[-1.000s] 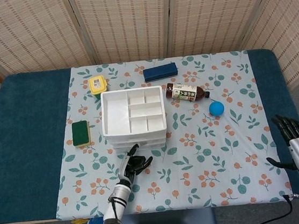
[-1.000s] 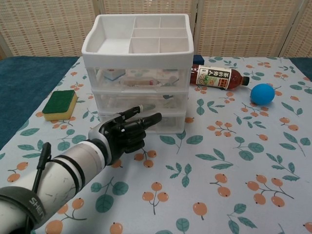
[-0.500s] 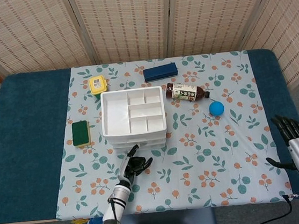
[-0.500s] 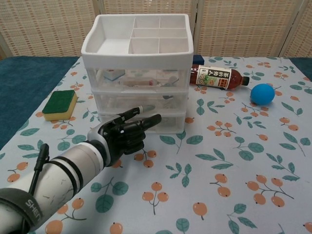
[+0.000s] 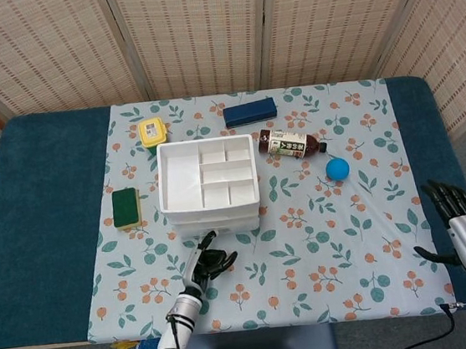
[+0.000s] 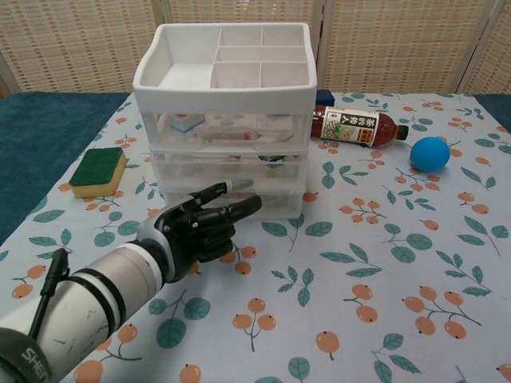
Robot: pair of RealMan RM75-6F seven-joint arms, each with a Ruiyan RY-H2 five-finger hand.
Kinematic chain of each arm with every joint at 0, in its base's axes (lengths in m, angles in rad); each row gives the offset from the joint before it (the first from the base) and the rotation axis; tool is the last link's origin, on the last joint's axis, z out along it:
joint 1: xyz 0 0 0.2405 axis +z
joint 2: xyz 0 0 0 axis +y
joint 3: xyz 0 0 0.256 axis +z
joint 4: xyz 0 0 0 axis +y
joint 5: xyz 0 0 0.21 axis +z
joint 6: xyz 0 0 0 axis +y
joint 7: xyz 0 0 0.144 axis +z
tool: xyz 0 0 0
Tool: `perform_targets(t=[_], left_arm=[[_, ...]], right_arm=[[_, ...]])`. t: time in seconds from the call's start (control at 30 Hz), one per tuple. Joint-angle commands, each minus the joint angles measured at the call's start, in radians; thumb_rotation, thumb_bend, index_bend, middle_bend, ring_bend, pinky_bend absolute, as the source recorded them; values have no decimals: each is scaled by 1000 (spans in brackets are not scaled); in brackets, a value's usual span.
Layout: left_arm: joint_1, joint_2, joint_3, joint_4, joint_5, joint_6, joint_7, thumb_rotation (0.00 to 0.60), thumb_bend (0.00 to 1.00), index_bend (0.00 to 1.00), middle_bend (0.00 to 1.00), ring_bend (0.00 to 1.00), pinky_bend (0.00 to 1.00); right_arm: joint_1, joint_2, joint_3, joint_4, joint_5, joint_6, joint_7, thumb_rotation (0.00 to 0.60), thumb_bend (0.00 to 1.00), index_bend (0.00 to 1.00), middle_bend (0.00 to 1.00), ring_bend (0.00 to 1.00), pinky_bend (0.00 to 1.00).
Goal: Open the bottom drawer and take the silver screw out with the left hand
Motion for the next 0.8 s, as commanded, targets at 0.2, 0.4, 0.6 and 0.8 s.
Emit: perform_targets(t=[0.2, 0.4, 0.6, 0.8], left_arm=[[25, 15, 35, -23, 32, 17, -8, 600, 265, 221, 963, 962, 1000], [45, 22, 59, -39, 45, 46, 9, 600, 265, 85, 962, 962, 1000], [63, 16, 83, -48, 53, 102, 70, 600, 265, 84, 955, 962, 1000], [86, 13, 110, -66, 72, 162, 123, 600, 265, 173, 953, 962, 1000]], right_arm=[[1, 0, -3, -1, -1, -5, -2, 600, 130, 0, 0, 0, 0], [3, 1, -3, -3, -3, -6, -3, 600, 130, 0, 0, 0, 0], [5, 1, -3, -3, -5, -9, -2, 600, 130, 0, 0, 0, 0], [4, 1, -5, -2, -7, -8, 2, 600, 130, 0, 0, 0, 0]])
